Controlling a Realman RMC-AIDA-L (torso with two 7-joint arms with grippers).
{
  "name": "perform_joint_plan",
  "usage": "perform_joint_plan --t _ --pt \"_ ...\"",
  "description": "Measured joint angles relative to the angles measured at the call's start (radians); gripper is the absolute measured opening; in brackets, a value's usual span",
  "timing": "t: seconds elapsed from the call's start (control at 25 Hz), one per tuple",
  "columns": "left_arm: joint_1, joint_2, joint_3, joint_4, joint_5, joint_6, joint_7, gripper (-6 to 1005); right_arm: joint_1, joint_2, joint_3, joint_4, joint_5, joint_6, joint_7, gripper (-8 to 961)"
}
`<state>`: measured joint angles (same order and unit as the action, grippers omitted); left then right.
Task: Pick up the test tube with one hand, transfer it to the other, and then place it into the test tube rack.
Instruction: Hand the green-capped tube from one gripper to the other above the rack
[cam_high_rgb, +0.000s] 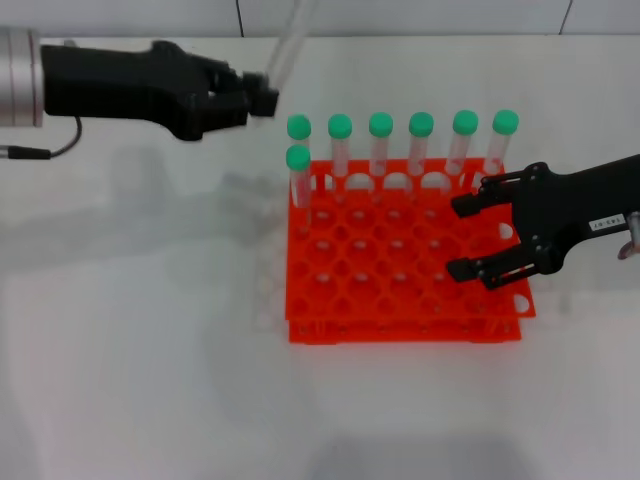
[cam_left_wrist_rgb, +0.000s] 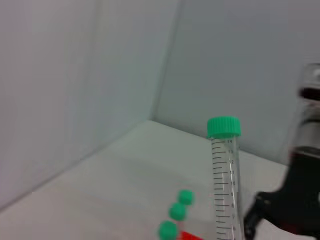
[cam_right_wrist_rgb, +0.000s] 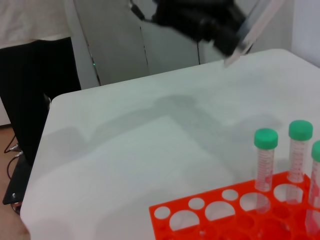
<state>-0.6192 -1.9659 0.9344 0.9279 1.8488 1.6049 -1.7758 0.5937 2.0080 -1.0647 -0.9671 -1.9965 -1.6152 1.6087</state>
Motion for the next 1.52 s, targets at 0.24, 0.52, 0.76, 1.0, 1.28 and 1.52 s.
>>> perform_joint_plan --t 0.24,0.52,0.76,1.0,1.28,1.52 --pt "-0.095 0.029 0.003 -0.201 0.018 0.048 0.13 208 -0.006 0.003 0.001 -0.008 0.02 0.002 -0.008 823" --pt "-0.142 0.019 0.005 -0.289 0.071 0.036 0.228 212 -0.018 0.003 0.002 -0.008 0.025 0.018 -0.009 823" --pt "-0.15 0.002 0.005 -0.298 0.092 -0.006 0.228 215 -0.018 0.003 0.011 0.006 0.026 0.039 0.001 823" --pt "-0.157 -0.012 0.006 -0.309 0.105 -0.064 0.23 218 -0.013 -0.005 0.028 0.008 0.024 0.047 0.044 823" --pt "-0.167 -0.03 0.006 -0.321 0.126 -0.078 0.247 221 -0.001 -0.032 0.033 -0.004 0.023 0.047 0.142 822" --pt "-0.167 -0.037 0.007 -0.322 0.131 -0.08 0.254 224 0.012 -0.037 0.082 -0.027 0.025 0.043 0.243 822"
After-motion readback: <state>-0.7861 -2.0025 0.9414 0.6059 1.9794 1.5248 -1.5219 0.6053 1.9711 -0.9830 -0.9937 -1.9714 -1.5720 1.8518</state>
